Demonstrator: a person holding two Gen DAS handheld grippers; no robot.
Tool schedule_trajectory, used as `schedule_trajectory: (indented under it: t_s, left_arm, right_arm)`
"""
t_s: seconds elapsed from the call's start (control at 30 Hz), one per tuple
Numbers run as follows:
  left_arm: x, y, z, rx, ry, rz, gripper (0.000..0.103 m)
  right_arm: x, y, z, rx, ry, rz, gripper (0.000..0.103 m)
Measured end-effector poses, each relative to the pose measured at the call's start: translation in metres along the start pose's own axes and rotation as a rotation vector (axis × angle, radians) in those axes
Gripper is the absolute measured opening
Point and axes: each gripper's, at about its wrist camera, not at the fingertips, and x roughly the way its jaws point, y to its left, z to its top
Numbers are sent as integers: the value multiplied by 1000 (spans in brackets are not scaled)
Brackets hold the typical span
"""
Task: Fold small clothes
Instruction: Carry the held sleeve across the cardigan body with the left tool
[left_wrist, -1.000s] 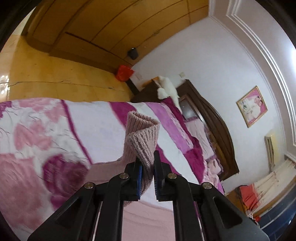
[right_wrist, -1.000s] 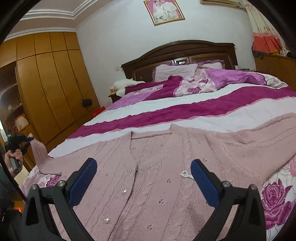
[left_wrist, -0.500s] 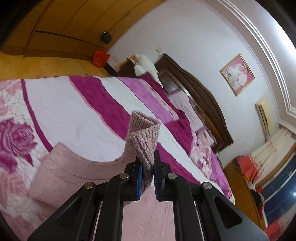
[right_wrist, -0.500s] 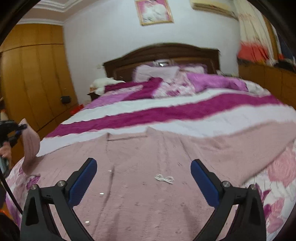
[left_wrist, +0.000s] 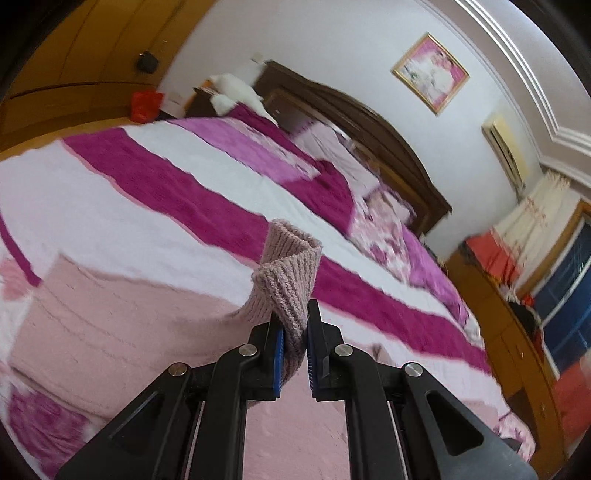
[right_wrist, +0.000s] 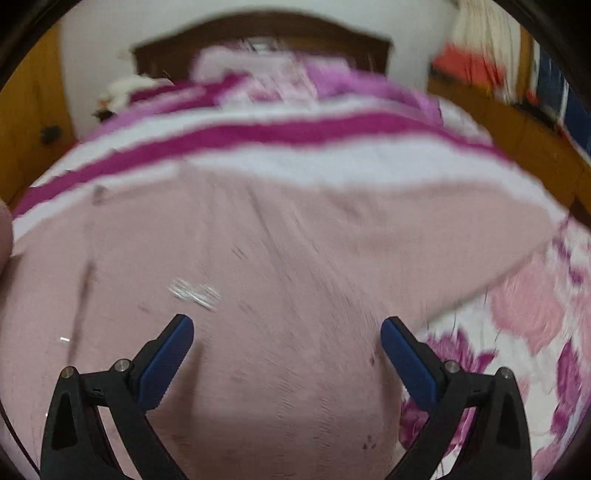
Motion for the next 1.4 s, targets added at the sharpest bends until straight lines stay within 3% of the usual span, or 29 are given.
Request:
schedule_trajectory:
  t_s: [0.1, 0.2, 0.3, 0.4, 0.5, 0.6, 0.8, 1.4]
  left_arm:
    - [14, -19, -18, 46, 20, -11, 0]
    - [31, -38, -36, 77, 46, -24, 0]
    - [49, -59, -55, 94, 85, -48, 0]
    - [60, -83, -70, 138, 101, -62, 0]
    - [68, -101, -82, 179, 121, -81, 0]
    - [73, -110, -91, 198, 139, -91, 0]
    - [78, -118, -103, 190, 163, -114, 0]
    - [86, -151, -136, 291, 225, -121, 0]
  right_arm:
    - [-13, -12, 5, 58, -53, 62, 103]
    - [-31, -19, 10, 47, -135, 62, 103]
    - [-31, -26, 13, 68, -127, 50, 103]
    - [-28, -45, 13, 166, -109, 57, 103]
    - [-38, -65, 15, 272, -151, 81, 103]
    - [-47, -73, 18, 279, -197, 78, 103]
    - [-48, -82, 18, 296, -199, 97, 103]
    - [-44, -81, 15, 297, -166, 151, 103]
